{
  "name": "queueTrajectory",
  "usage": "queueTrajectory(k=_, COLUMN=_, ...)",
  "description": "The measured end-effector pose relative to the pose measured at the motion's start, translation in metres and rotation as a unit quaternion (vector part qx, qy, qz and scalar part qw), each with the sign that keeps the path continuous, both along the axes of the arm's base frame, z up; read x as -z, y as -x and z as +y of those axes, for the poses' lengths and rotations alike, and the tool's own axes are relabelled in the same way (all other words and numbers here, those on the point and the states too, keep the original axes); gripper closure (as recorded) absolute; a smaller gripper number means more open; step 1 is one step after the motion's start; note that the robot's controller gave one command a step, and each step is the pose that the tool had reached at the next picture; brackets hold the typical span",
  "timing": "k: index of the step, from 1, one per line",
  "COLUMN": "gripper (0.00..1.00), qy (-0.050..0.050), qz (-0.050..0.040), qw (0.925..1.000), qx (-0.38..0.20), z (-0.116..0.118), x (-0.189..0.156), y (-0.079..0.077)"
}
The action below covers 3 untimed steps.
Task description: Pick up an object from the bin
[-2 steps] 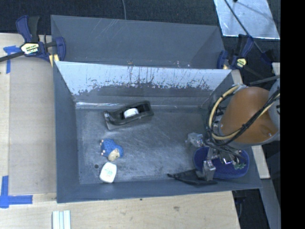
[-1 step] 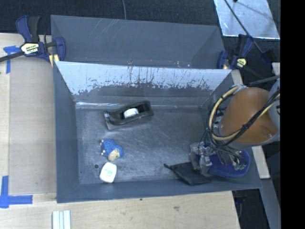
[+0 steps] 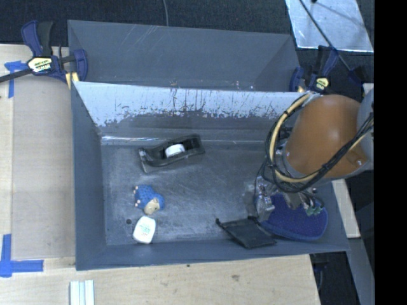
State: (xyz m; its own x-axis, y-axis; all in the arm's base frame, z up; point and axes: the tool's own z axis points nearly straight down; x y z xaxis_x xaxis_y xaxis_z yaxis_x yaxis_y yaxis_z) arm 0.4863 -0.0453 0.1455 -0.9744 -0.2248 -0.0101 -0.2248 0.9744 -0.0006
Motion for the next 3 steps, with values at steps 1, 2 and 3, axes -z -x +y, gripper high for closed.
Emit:
queueTrajectory(k=1, gripper=0.0, qy=0.001, qz=0.0037, qw=1.0, qx=0.002, z=-0.003, x=0.004, y=0.002)
queueTrajectory(k=2, gripper=0.0, qy=0.0, qz=0.0042, qw=0.9997, qx=0.023, z=0.001, x=0.078, y=-0.005)
queueTrajectory(k=3, gripper=1.0, qy=0.001, qz=0.0016, qw=0.9997, qx=0.023, z=0.001, x=0.075, y=-0.006)
